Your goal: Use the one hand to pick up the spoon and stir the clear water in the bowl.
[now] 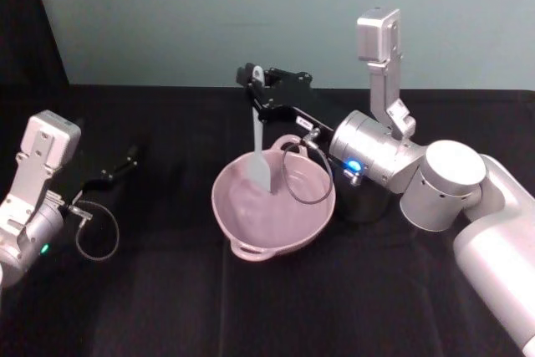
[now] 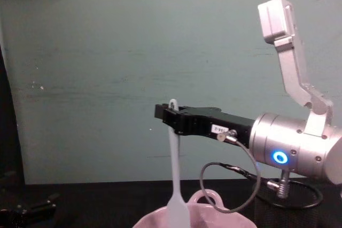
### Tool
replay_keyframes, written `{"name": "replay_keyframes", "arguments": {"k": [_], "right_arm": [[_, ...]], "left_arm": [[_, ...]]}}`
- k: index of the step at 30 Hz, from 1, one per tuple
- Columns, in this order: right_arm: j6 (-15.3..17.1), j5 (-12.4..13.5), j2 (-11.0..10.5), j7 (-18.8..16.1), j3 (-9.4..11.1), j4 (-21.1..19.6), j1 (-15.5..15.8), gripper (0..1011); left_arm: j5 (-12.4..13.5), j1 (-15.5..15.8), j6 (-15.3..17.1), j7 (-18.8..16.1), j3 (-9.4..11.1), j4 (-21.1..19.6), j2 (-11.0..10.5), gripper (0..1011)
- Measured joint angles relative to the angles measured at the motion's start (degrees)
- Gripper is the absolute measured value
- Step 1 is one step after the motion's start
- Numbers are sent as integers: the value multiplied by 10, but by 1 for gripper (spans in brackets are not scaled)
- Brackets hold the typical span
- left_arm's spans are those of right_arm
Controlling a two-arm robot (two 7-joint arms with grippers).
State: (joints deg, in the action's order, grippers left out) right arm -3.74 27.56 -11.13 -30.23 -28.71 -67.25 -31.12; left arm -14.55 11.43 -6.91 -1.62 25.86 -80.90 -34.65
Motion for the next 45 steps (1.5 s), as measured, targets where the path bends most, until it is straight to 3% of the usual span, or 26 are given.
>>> {"name": "replay_keyframes", "arguments": {"k": [7,13,24,34,45], "right_arm": [[-2,1,-15,9,19,-11,11,114],[3,6,-39,17,35,-52,42,114],[13,11,-61,22,39,-115,91,114],[19,12,-51,10,11,-128,94,114],[16,8,-17,-2,-11,-74,49,114]], "left_arm": [[0,0,0,0,0,0,0,1011],[0,0,0,0,0,0,0,1011],[0,0,0,0,0,0,0,1011],[0,0,0,0,0,0,0,1011],[0,0,0,0,0,0,0,1011]]}}
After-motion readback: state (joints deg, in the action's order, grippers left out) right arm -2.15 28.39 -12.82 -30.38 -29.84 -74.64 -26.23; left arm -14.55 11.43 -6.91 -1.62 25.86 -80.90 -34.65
